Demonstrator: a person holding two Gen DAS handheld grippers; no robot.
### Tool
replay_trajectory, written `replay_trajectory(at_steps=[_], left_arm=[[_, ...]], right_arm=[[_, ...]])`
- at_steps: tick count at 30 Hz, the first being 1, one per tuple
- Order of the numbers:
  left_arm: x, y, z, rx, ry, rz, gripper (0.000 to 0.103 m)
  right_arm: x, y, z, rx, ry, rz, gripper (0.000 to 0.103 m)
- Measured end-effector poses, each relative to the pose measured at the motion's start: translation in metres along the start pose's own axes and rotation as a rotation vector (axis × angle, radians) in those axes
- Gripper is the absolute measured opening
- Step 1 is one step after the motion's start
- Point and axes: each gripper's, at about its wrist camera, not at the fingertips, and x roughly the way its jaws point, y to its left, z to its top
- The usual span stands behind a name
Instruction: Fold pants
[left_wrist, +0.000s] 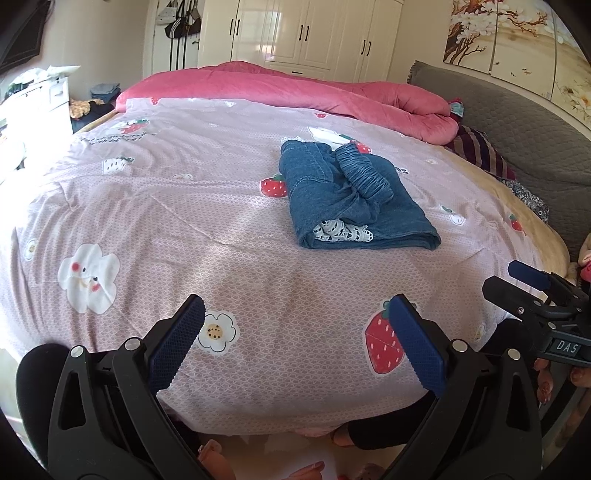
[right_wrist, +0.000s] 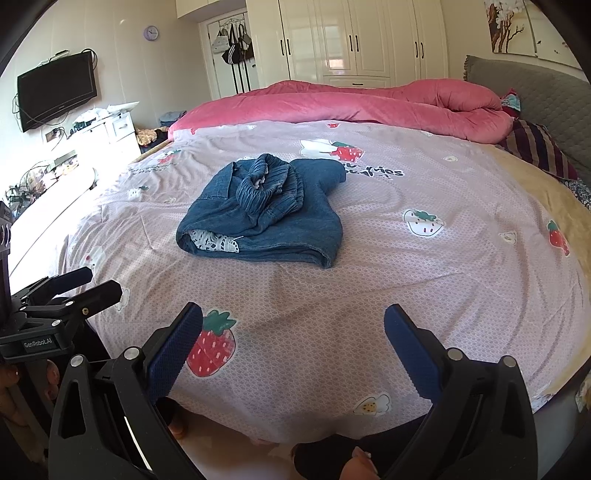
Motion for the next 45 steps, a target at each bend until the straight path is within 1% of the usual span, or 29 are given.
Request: replay_trajectory(at_steps=[25,31,45], left_arm=[[-0.001,-0.002,0.002,0.003,-0.004,0.009,0.093],[-0.003,-0.004,0.002,0.001,-0.014,-0.001,0.093],[0.0,-0.009,0.002,0.023,-0.009,0.027,0.093]], right_arm=[[-0.001,-0.003,0.0,0.01,0.0,-0.006,0.098],[0.0,-0.004,0.0,0.012,0.001,-0.007,0.098],[0.002,-0.004,-0.002,0.012,0.008,-0.012,0.098]])
